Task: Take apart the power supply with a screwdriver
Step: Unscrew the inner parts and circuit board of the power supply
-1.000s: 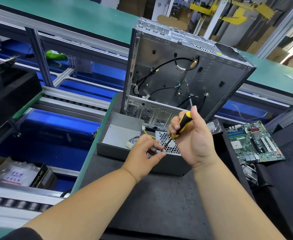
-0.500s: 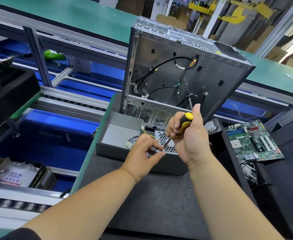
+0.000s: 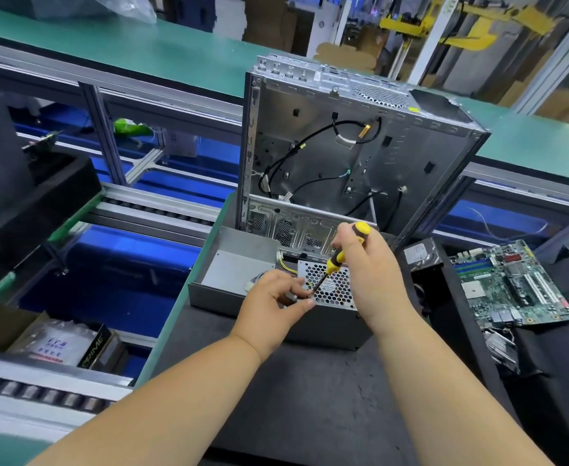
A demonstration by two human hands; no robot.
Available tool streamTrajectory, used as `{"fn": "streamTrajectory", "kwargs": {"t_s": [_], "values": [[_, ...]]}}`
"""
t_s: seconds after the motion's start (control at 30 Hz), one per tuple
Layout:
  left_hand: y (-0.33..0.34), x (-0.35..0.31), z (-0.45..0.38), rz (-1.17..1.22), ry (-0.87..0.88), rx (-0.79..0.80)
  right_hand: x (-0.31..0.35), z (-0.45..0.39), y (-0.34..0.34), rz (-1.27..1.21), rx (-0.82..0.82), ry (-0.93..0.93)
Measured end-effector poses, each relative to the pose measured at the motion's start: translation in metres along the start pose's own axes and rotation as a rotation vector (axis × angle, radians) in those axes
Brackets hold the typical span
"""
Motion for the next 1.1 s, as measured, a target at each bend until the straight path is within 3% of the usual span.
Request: {"fn": "streamTrajectory", "kwargs": {"t_s": [0.1,0.6,1.1], "values": [[-0.001,-0.007,0.003,-0.084,0.017,-0.013,-0.001,0.001,-0.009,0.188,0.049,-0.069],[0.0,-0.019,0.013,-0.215,-0.032,-0.042,0.0,0.006,-0.02,0.181,0.206,-0.104],[0.002,-0.014,0.017,-0.223,-0.093,-0.12,0.0,0.004,-0.02,0.106,0.219,-0.123]]}}
Point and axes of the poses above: each hand's wrist, its own z-axis away from the middle knuckle, its own y-axis out of the palm, x = y × z, the point moved 7 cm from there along -z, towards the middle knuckle, and after that the axes turned 3 degrees about -y, right-handed, at the moved point
